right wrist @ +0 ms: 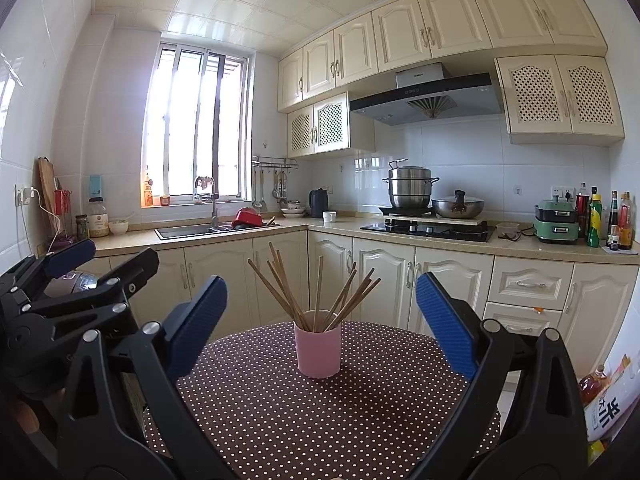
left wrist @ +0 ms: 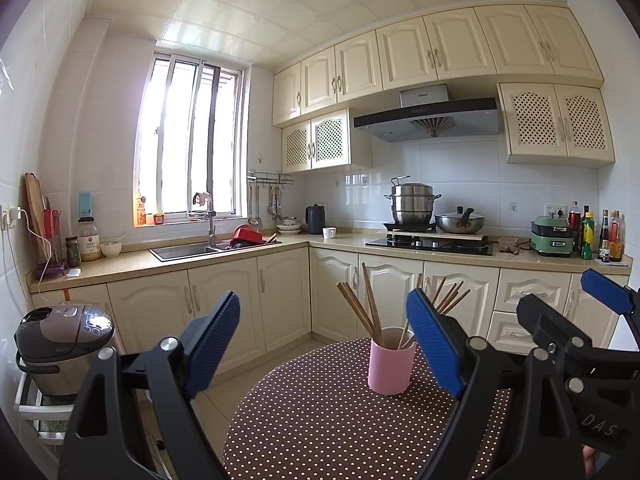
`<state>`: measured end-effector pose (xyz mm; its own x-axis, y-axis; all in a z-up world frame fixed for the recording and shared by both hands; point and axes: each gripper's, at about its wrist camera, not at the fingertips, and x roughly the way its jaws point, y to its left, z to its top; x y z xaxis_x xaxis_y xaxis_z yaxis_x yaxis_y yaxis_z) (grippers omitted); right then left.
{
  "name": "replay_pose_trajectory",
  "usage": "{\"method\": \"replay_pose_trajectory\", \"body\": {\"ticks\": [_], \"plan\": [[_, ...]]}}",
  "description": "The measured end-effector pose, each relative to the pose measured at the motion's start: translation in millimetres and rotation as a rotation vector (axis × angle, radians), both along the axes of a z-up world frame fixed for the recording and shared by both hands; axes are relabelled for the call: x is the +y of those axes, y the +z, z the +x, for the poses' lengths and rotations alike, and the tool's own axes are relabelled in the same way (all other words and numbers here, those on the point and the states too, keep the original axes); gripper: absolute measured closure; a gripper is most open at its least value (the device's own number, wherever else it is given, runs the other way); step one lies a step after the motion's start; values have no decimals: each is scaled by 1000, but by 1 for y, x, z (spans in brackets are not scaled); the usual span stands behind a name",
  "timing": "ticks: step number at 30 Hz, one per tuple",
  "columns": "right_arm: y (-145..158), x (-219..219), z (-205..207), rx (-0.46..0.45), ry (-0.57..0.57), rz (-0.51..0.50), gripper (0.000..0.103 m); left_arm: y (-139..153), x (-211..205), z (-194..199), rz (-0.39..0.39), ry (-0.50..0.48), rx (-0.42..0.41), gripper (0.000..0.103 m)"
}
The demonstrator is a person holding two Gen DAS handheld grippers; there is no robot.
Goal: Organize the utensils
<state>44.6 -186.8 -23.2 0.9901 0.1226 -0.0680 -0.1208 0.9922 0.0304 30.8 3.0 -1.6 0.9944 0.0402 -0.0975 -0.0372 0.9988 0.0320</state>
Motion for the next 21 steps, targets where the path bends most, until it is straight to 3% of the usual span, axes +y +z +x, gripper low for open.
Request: {"method": "replay_pose_trajectory", "body": {"ticks": [21], "plan": [[-1,1,0,5,0,3,9,-1,0,-1,5,3,1,19]]}}
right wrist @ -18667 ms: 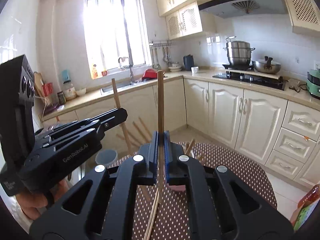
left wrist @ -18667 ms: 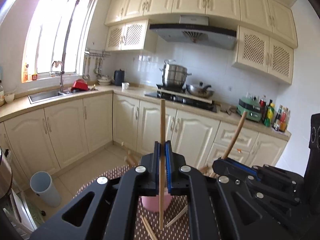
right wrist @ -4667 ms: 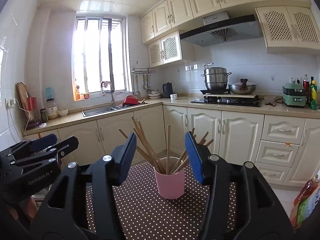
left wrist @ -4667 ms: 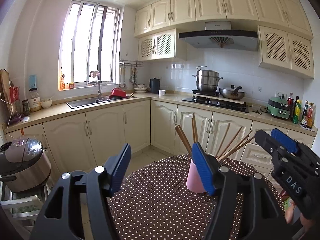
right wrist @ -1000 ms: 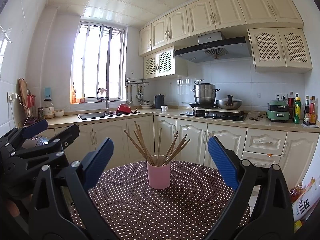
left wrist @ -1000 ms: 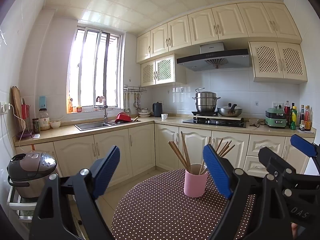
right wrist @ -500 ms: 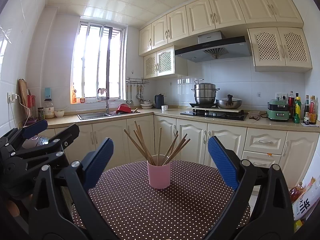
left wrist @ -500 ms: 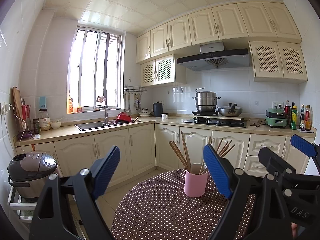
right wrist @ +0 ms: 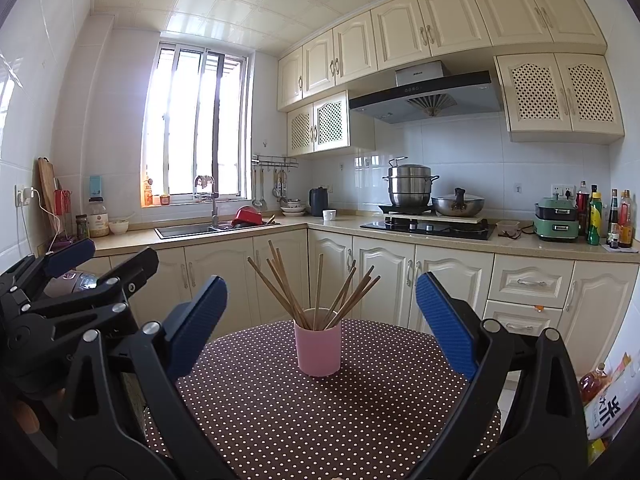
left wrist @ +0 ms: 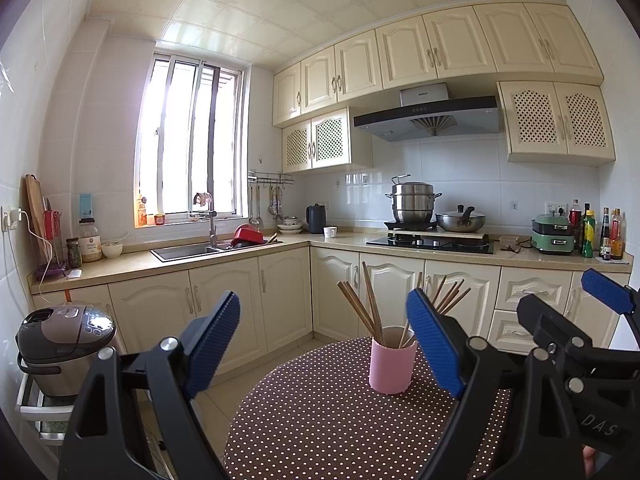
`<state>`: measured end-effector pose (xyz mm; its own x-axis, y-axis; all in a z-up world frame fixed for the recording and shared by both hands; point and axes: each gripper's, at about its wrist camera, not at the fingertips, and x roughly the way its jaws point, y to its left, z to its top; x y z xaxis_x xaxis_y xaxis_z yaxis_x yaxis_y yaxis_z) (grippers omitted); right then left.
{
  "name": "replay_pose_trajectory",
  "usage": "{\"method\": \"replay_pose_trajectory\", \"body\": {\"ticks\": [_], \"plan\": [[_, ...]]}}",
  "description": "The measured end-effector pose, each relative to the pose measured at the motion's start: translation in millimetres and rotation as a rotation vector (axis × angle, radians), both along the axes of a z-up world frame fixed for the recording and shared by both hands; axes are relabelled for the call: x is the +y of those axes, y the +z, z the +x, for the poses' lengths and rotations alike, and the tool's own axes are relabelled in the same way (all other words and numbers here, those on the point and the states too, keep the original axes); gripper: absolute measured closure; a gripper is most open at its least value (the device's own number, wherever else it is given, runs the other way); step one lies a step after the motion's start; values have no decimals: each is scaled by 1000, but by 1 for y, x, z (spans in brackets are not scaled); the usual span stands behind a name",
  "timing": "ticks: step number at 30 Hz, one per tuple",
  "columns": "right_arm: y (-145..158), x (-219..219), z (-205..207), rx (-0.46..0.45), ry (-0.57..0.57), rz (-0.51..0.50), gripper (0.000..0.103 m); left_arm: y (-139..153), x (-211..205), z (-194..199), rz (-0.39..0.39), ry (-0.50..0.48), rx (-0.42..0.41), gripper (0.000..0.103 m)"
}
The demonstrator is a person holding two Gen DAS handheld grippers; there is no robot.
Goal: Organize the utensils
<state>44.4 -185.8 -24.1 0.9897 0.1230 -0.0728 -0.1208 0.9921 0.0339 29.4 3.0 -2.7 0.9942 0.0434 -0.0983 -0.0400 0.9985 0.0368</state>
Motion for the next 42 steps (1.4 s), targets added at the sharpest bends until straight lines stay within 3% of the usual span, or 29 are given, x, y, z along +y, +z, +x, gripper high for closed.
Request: {"method": "replay_pose_trajectory", "body": {"ticks": [42], "plan": [[-5,5,2,15,-3,6,9,-8,10,1,3,-1,14,19]]}}
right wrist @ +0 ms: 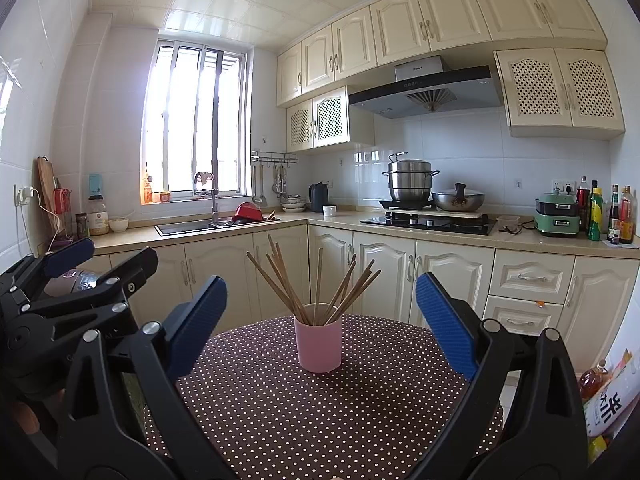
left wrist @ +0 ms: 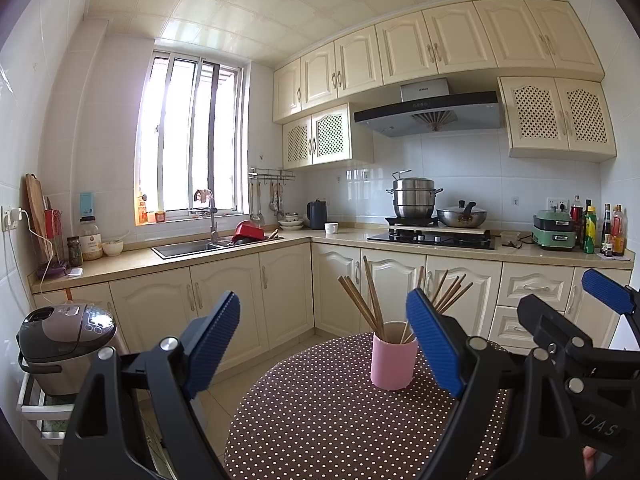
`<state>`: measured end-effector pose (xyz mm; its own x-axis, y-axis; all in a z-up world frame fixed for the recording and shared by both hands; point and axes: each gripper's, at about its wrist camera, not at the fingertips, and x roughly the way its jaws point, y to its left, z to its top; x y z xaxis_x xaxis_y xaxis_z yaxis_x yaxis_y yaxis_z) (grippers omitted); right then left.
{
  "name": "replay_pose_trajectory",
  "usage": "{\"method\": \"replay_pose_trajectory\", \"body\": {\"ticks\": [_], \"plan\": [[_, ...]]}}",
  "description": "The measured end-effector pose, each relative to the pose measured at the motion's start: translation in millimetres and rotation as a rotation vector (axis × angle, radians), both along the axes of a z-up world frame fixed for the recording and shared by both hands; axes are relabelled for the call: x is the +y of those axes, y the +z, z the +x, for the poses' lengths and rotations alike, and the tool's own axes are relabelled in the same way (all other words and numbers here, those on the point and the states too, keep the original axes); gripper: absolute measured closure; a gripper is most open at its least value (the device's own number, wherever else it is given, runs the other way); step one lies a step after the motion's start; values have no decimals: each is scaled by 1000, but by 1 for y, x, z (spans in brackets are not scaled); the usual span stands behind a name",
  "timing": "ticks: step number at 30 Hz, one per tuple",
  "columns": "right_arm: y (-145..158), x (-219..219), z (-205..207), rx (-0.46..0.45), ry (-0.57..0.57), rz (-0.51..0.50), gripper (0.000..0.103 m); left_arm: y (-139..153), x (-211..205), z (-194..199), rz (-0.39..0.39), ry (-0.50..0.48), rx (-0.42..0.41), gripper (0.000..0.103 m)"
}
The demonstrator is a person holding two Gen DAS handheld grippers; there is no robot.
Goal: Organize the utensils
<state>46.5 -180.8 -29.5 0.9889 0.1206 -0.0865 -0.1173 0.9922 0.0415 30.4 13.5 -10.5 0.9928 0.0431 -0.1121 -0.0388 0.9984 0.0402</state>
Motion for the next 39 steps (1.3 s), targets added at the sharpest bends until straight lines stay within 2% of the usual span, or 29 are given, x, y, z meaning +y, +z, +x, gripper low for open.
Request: {"method": "replay_pose_trajectory", "body": {"ticks": [39], "plan": [[-6,4,5,25,4,4,9,-2,0,8,10,7,26,19]]}}
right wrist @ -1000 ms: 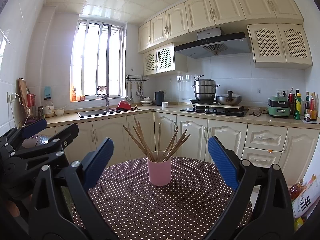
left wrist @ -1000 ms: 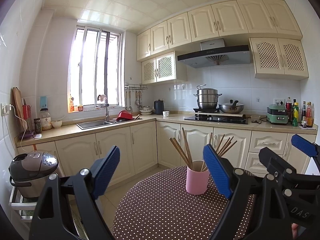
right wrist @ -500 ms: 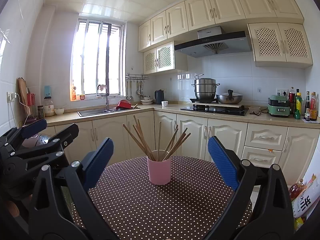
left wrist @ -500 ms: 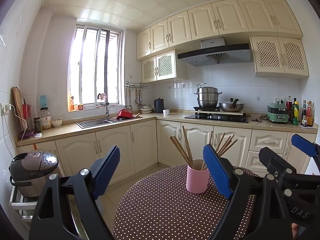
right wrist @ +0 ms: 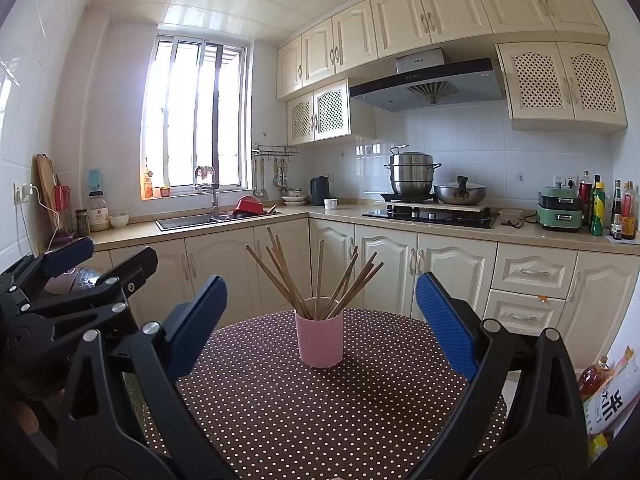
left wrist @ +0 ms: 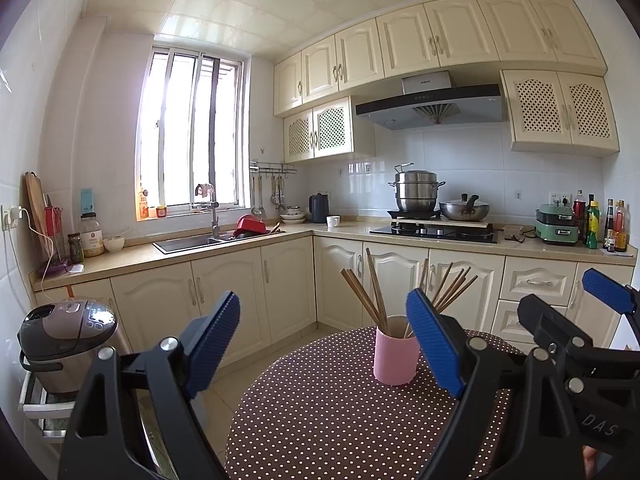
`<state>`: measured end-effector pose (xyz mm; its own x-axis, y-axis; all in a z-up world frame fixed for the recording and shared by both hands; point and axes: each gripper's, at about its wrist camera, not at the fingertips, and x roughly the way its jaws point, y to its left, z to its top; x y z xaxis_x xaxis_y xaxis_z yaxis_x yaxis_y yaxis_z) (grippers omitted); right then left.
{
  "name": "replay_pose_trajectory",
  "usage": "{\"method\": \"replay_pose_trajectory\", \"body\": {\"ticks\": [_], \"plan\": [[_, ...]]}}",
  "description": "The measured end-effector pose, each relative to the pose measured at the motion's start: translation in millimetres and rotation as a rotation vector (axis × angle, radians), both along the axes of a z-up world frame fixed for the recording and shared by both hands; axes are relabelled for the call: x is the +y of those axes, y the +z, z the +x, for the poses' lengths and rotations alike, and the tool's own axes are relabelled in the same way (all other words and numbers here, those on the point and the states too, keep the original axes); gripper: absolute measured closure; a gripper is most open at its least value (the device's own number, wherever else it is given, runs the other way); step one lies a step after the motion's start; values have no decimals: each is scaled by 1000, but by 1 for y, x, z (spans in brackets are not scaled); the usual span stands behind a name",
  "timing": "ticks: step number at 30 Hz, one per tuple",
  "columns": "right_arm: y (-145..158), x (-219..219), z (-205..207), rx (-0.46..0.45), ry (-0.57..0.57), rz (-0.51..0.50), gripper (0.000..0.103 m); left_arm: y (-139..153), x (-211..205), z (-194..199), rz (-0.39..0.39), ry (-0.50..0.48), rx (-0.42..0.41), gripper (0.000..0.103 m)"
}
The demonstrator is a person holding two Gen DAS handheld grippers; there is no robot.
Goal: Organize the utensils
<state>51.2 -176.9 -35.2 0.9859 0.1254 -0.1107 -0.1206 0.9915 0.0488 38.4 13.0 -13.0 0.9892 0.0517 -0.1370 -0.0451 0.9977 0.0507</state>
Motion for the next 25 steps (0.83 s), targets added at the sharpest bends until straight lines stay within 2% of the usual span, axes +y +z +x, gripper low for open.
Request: {"method": "replay_pose_trajectory", "body": {"ticks": [16,25], "plan": [[-5,-3,14,32,0,3,9,-8,-6,15,-1,3,37,19],[-30,-7,47,129,-2,-9,9,-36,-13,55,29,20,175,19]]}}
